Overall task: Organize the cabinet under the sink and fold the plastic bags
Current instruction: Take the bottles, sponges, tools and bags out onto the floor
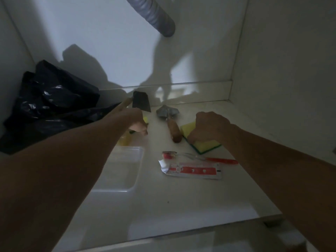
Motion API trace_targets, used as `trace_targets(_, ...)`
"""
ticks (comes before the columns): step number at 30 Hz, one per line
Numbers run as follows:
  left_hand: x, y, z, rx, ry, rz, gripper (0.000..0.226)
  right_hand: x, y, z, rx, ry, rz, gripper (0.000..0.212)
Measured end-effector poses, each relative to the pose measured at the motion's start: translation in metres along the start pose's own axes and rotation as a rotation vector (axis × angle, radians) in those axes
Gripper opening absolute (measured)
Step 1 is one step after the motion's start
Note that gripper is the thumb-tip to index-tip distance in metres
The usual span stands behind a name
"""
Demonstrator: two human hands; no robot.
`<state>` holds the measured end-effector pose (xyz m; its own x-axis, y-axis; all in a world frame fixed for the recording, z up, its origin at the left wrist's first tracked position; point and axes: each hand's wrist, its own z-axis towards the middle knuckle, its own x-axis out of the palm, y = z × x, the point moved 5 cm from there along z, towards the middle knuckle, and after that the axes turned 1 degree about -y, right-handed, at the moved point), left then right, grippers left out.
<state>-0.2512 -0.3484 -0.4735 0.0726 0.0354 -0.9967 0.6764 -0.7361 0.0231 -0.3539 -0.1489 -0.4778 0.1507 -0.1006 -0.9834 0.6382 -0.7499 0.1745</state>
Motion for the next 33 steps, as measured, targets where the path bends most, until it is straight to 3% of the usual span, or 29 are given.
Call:
trace_targets(3,-0.005,-0.007,0.005,0.072,-0.044,0.018,0.083,-0.005,-0.001,0.000,0.018,-0.033,0.009,0.058)
trace_targets(6,-0.007,-0.017,0.005,0.123,0.026,-0.114,0.078,-0.008,-0.003,0.000,0.035,-0.048,0.014,0.060)
trace_targets(11,-0.003,-0.022,0.004,0.108,0.116,-0.124,0.080,-0.008,-0.001,-0.002,0.046,-0.042,0.044,0.061)
trace_targets(18,-0.035,-0.039,-0.015,0.167,-0.114,-0.142,0.103,-0.035,-0.005,-0.012,0.034,-0.105,0.127,0.058)
trace_targets(26,-0.070,-0.062,-0.095,0.323,-0.088,-0.110,0.113,-0.077,-0.001,-0.080,0.005,-0.020,0.245,0.058)
trace_targets(33,-0.060,-0.054,-0.203,0.441,0.053,-0.112,0.120,-0.082,-0.005,-0.152,0.056,0.131,0.295,0.072)
